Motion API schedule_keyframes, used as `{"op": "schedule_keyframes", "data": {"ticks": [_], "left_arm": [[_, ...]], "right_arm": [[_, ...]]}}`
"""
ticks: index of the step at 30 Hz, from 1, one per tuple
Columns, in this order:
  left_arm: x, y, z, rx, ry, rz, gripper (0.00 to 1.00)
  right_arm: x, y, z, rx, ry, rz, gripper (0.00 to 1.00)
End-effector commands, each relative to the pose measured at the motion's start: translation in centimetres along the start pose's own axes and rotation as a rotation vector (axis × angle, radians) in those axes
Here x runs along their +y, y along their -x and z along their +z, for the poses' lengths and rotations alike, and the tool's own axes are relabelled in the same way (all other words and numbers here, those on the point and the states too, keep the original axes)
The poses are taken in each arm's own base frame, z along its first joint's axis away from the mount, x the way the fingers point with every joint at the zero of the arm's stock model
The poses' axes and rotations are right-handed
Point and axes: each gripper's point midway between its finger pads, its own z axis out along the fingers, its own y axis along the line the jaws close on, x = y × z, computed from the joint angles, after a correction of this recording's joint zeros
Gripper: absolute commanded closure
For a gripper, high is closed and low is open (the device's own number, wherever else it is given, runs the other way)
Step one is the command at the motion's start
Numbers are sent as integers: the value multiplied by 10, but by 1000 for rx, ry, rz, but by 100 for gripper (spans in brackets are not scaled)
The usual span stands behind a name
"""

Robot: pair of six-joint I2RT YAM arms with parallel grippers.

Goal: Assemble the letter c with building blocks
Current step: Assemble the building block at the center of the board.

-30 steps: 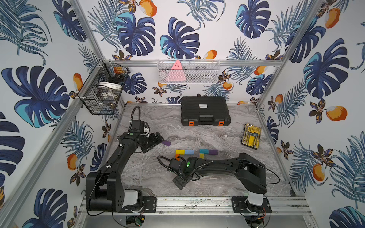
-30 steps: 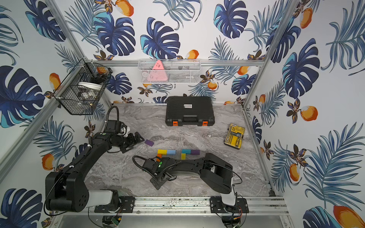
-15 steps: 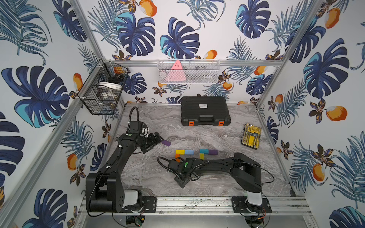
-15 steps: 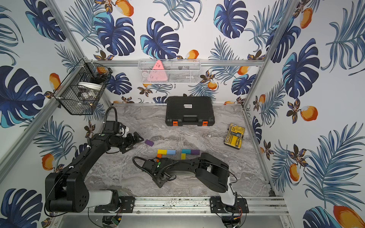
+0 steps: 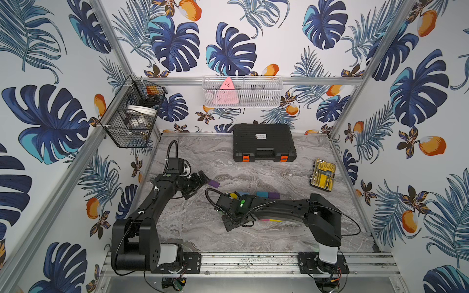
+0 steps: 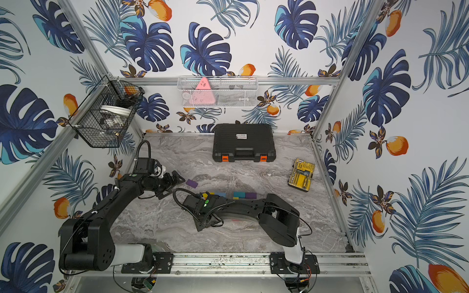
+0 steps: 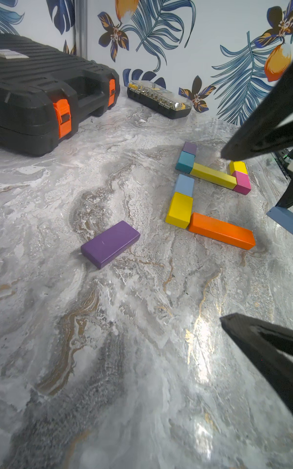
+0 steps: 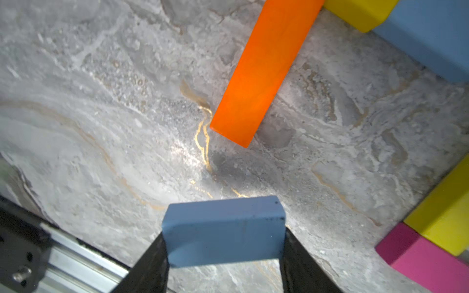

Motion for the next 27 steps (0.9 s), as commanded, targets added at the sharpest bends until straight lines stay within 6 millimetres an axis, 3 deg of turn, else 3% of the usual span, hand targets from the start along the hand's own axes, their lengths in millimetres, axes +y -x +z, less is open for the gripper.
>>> {"op": "schedule_keyframes", "data": {"ticks": [1, 10, 27], "left_arm": [[-5, 8, 2, -25, -25, -30, 1], [-8, 12, -4, -40, -18, -16, 1], [-3, 6, 4, -25, -26, -34, 1]], "right_arm": [[-3, -5, 4, 10, -14, 233, 50], [-1, -9, 10, -13, -47, 402, 51], [-4, -3, 20, -35, -110, 427, 47]]}}
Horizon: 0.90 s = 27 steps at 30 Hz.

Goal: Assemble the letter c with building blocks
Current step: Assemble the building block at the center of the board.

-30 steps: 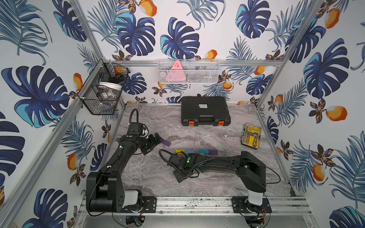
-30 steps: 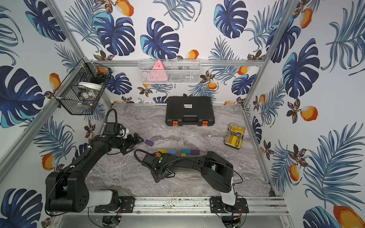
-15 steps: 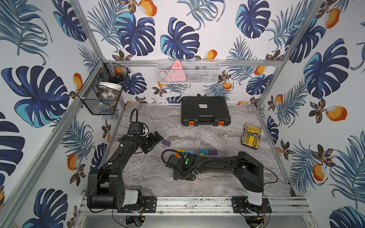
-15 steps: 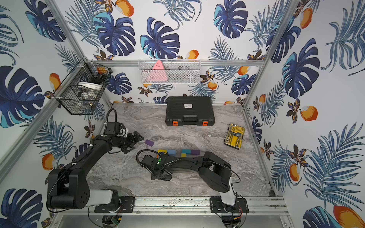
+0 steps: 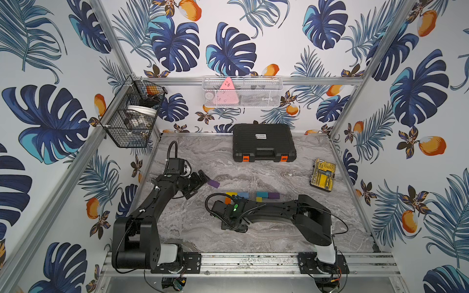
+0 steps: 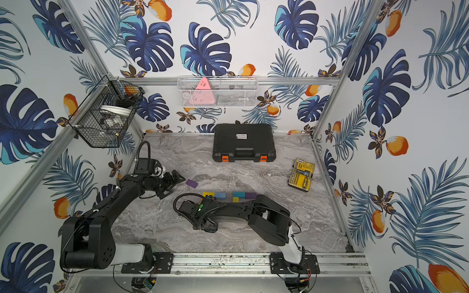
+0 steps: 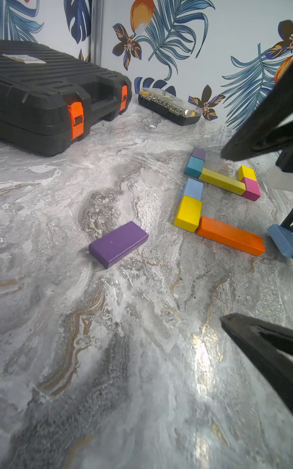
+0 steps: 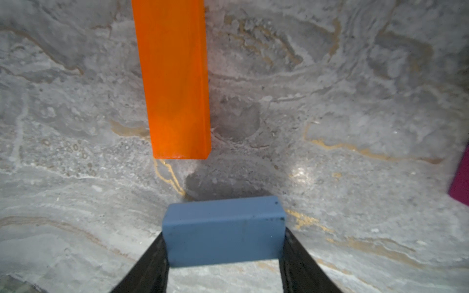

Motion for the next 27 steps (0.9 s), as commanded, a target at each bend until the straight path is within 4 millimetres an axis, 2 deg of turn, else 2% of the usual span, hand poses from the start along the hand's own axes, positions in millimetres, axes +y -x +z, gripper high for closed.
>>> {"op": "schedule_keyframes", "data": {"ticks": [1, 6, 12, 17, 18, 21, 27], "left_arm": [[-2, 2, 1, -5, -12, -6, 1], [-3, 2, 0, -6, -13, -4, 1], [-5, 4, -1, -9, -17, -3, 1], [-5, 4, -2, -10, -13, 1, 1], [-4, 4, -2, -9, -11, 1, 1], [-6, 4, -3, -7, -15, 8, 1], [-9, -4, -1, 27, -42, 25, 1]], "right_arm": [[-3, 2, 5, -13, -38, 9, 47], [0, 4, 11, -14, -56, -6, 41], [3, 7, 6, -25, -46, -17, 21], [2, 7, -1, -32, -18, -29, 16], [4, 11, -13, -44, 11, -26, 16], [0, 18, -29, -82, 31, -36, 15], [-24, 53, -67, -199, 41, -31, 14]]}}
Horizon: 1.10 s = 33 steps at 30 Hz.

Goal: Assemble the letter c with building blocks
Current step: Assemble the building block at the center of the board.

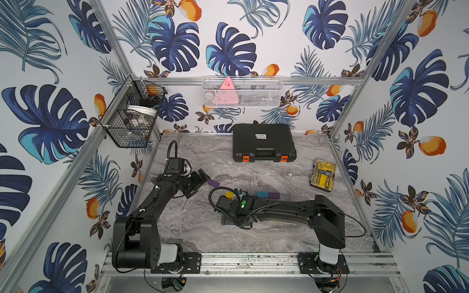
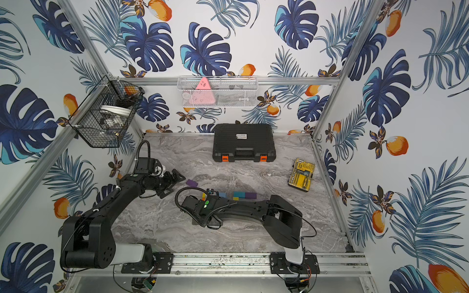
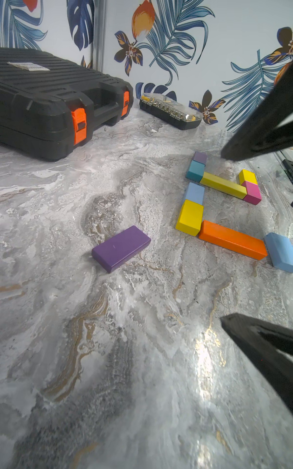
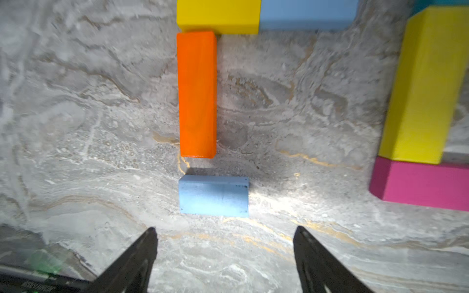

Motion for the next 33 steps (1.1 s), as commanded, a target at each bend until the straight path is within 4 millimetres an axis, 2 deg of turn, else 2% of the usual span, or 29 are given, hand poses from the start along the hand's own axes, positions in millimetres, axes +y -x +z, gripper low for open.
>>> {"op": "schedule_keyframes", "data": {"ticks": [1, 5, 10, 16, 19, 21, 26, 33], "left_arm": [[-3, -7, 0, 31, -26, 26, 1], [-5, -20, 4, 57, -29, 53, 1], [-8, -39, 13, 95, -26, 85, 1], [-3, -38, 20, 98, -16, 60, 1], [-7, -33, 21, 96, -21, 57, 1], [-9, -29, 21, 91, -22, 54, 1], [-9, -22, 21, 86, -32, 33, 1], [-12, -21, 21, 86, -46, 26, 1]], "right_arm": [[-18, 27, -17, -89, -17, -5, 14], [-33, 46, -27, -122, 16, -19, 14], [-36, 46, -29, -133, 37, -235, 14], [-18, 4, -17, -58, 155, -579, 14], [-6, -8, -13, -44, 195, -650, 14], [-10, -21, 0, -9, 191, -685, 14], [-2, -36, 17, 7, 189, -755, 14], [-8, -40, 37, 13, 138, -771, 14]]}}
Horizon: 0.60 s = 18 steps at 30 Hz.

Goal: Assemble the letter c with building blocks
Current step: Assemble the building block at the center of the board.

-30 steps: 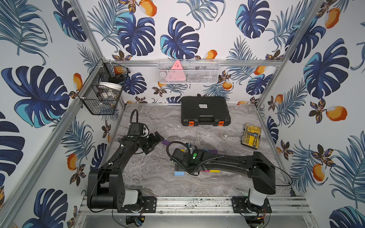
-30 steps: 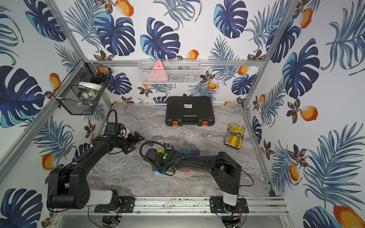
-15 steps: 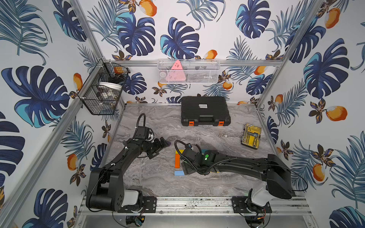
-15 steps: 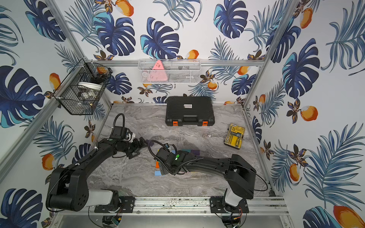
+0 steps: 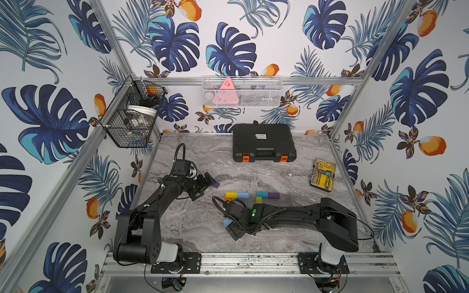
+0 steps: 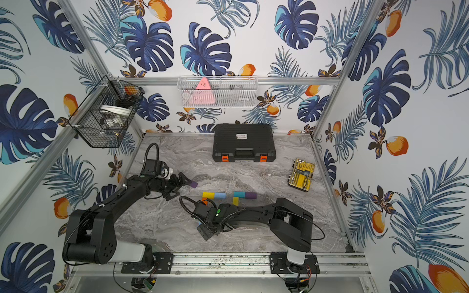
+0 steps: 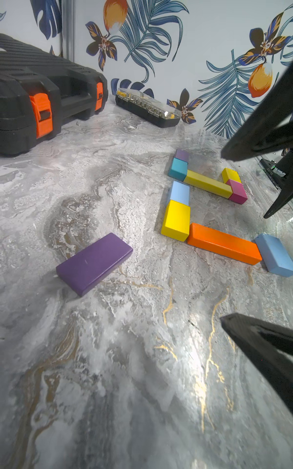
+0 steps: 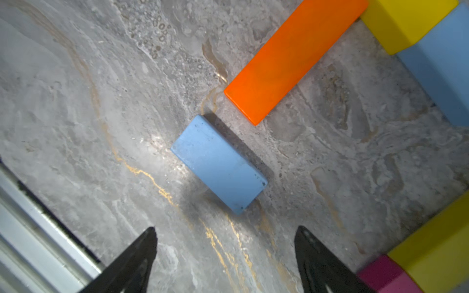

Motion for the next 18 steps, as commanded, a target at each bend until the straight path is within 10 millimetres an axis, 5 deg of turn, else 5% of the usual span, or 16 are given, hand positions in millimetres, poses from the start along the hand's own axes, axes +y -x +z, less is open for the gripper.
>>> {"op": "schedule_keyframes", "data": {"ticks": [1, 18], "left_arm": [[-6, 2, -1, -3, -25, -4, 1], [-4, 1, 0, 1, -28, -6, 1]], "right_arm": [[-1, 5, 6, -24, -14, -14, 14], [-18, 6, 25, -23, -125, 32, 15]]}}
